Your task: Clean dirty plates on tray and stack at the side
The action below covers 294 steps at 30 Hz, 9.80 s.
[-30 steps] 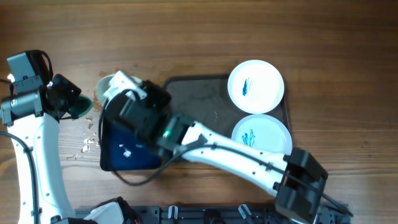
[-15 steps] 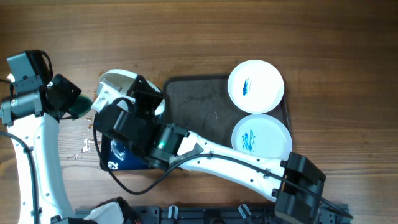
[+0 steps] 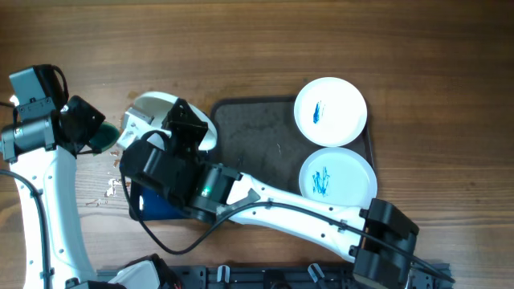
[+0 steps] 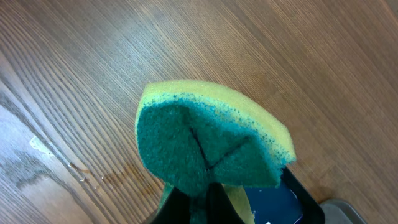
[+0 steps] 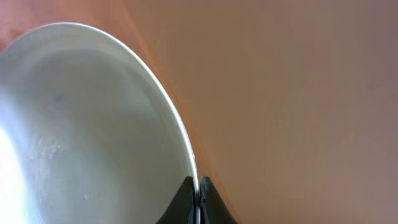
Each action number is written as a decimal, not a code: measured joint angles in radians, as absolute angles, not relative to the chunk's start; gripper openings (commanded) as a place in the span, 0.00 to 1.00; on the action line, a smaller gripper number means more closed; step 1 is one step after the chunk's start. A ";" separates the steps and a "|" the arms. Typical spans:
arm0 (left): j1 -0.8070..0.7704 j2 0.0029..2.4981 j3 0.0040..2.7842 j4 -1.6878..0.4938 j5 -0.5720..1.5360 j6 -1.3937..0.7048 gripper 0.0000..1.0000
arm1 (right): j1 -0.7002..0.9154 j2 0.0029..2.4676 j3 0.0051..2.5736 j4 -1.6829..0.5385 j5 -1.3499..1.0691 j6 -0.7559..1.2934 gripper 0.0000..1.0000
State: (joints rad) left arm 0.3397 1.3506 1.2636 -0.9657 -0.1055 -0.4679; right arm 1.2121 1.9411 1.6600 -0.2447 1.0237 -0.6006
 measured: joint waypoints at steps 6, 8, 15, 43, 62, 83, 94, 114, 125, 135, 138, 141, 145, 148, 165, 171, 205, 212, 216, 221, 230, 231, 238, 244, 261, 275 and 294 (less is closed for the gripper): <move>0.340 1.351 1.264 -0.969 -0.105 -0.468 0.04 | 1.216 1.958 1.660 -0.034 1.065 -0.772 0.05; 0.340 1.351 1.264 -0.969 -0.105 -0.468 0.04 | 1.223 1.958 1.660 -0.027 1.071 -0.804 0.05; 0.340 1.351 1.264 -0.969 -0.105 -0.468 0.04 | 1.245 1.961 1.660 -0.007 1.074 -0.952 0.05; 0.340 1.351 1.264 -0.969 -0.105 -0.468 0.04 | 1.254 1.963 1.660 0.064 1.075 -1.215 0.04; 0.340 1.351 1.264 -0.988 -0.105 -0.468 0.04 | 1.054 1.967 1.663 -0.389 1.097 -0.565 0.04; 0.340 1.351 1.264 -0.984 -0.105 -0.468 0.04 | 0.902 1.967 1.667 -0.767 0.690 -0.016 0.04; 0.340 1.351 1.264 -0.984 -0.088 -0.468 0.04 | 0.629 1.758 1.667 -0.842 0.481 0.170 0.04; 0.340 1.351 1.264 -0.988 -0.061 -0.468 0.04 | -0.410 1.773 1.671 -1.014 0.044 0.426 0.04; 0.340 1.351 1.264 -0.996 -0.050 -0.468 0.04 | -0.663 2.047 1.671 -0.994 -0.008 0.434 0.04; 0.340 1.351 1.264 -1.004 -0.050 -0.468 0.04 | -0.652 2.156 1.671 -0.978 -0.081 0.384 0.59; 0.340 1.351 1.264 -1.004 -0.050 -0.468 0.04 | -0.638 2.156 1.671 -0.977 -0.098 0.363 0.60; 0.340 1.351 1.264 -1.004 -0.050 -0.468 0.04 | -0.623 2.148 1.671 -0.978 -0.110 0.353 0.61; 0.340 1.351 1.264 -1.004 -0.050 -0.468 0.04 | -0.584 2.064 1.671 -0.980 -0.131 0.335 0.67; 0.340 1.351 1.264 -1.007 -0.050 -0.468 0.04 | -0.519 1.925 1.672 -0.995 -0.170 0.310 0.67; 0.340 1.351 1.264 -1.019 -0.049 -0.468 0.04 | -0.107 1.765 1.388 -0.965 -0.247 0.250 0.48; 0.340 1.351 1.264 -1.020 -0.049 -0.468 0.04 | -0.101 1.768 1.216 -0.765 -0.267 0.247 0.49; 0.336 1.351 1.264 -1.021 -0.049 -0.468 0.04 | -0.052 1.918 1.140 -0.566 -0.385 0.272 0.05; 0.255 1.351 1.264 -1.021 -0.049 -0.468 0.04 | 0.207 1.918 1.141 -0.534 -0.385 0.191 0.05; 0.188 1.351 1.264 -1.021 -0.023 -0.467 0.04 | 0.274 1.918 1.141 -0.534 -0.385 0.199 0.04; 0.082 1.357 1.264 -1.010 0.084 -0.463 0.04 | 0.272 1.918 1.141 -0.537 -0.385 0.219 0.05; -0.072 1.533 1.263 -1.054 0.177 -0.445 0.04 | 0.272 1.918 1.141 -0.540 -0.385 0.226 0.04; -0.078 1.563 1.252 -1.049 0.173 -0.446 0.04 | 0.272 1.918 1.141 -0.544 -0.385 0.227 0.04; -0.085 1.702 1.116 -0.926 0.091 -0.450 0.04 | 0.272 1.918 1.141 -0.563 -0.385 0.225 0.04; -0.085 1.721 1.053 -0.847 0.036 -0.461 0.04 | 0.272 1.918 1.141 -0.577 -0.385 0.221 0.04; -0.085 1.736 1.051 -0.812 -0.011 -0.469 0.04 | 0.272 1.918 1.141 -0.590 -0.386 0.203 0.05; -0.085 1.477 1.044 -0.828 0.014 -0.469 0.04 | 0.272 1.918 1.141 -0.590 -0.390 0.203 0.04; -0.330 1.520 1.044 -0.499 0.403 -0.511 0.04 | 0.272 1.918 1.141 -0.590 -0.393 0.203 0.04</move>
State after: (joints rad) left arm -0.3298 1.5204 1.0443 -0.4988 0.4030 -0.5114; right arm 0.2722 1.9182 1.1412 -0.5903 -0.3927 0.2028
